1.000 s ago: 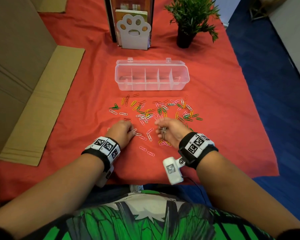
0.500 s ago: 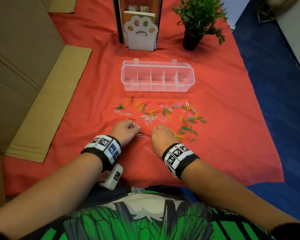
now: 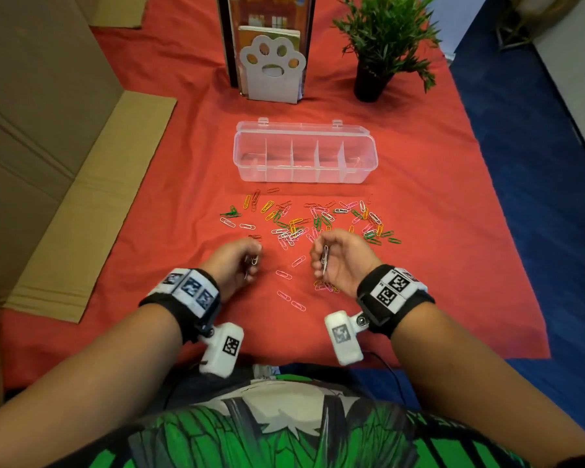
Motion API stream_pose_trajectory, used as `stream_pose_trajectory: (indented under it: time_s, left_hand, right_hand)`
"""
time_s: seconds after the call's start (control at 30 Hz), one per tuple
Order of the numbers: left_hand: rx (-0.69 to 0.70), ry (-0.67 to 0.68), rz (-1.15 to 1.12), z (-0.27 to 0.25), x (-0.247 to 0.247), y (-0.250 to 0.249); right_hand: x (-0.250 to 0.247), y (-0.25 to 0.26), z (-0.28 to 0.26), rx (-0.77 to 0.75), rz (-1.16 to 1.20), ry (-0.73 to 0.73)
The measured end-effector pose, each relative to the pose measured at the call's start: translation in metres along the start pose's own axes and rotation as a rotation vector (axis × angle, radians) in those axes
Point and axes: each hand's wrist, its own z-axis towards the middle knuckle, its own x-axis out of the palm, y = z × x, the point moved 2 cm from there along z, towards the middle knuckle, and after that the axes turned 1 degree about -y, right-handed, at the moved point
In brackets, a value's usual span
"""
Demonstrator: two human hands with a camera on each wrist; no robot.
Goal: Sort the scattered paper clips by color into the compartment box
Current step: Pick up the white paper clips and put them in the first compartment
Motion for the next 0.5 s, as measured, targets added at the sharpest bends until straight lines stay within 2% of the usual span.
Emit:
stream_pose_trajectory:
  time_s: [0.03, 0.07, 0.13, 0.2, 0.33, 0.43, 0.5]
  left_hand:
    - [-0.037, 0.057, -0.241, -0.004, -0.006, -0.004]
    - [-0.050, 0.078, -0.380, -0.007, -0.013, -0.008]
    - [-0.063, 0.024, -0.467, -0.011, -0.026, -0.013]
    - [-0.085, -0.102, -0.458, -0.010, -0.037, -0.014]
    - [-0.021, -0.382, -0.187, 0.000, -0.056, -0.004]
    - [0.011, -0.440, 0.144, 0.004, -0.066, 0.006]
    - [0.038, -0.485, 0.417, 0.002, -0.071, 0.009]
  right_hand:
    - [0.001, 0.003, 0.001, 0.003, 0.000, -0.016]
    - [0.004, 0.005, 0.003, 0.000, -0.016, -0.032]
    - [0.013, 0.008, 0.007, -0.013, -0.118, -0.066]
    - [0.023, 0.006, 0.015, -0.014, -0.308, -0.112]
    - [0.051, 0.003, 0.032, -0.161, -0.905, -0.163]
    - [0.078, -0.004, 0.040, -0.347, -1.306, -0.171]
    - [0.093, -0.011, 0.047, -0.462, -1.468, -0.141]
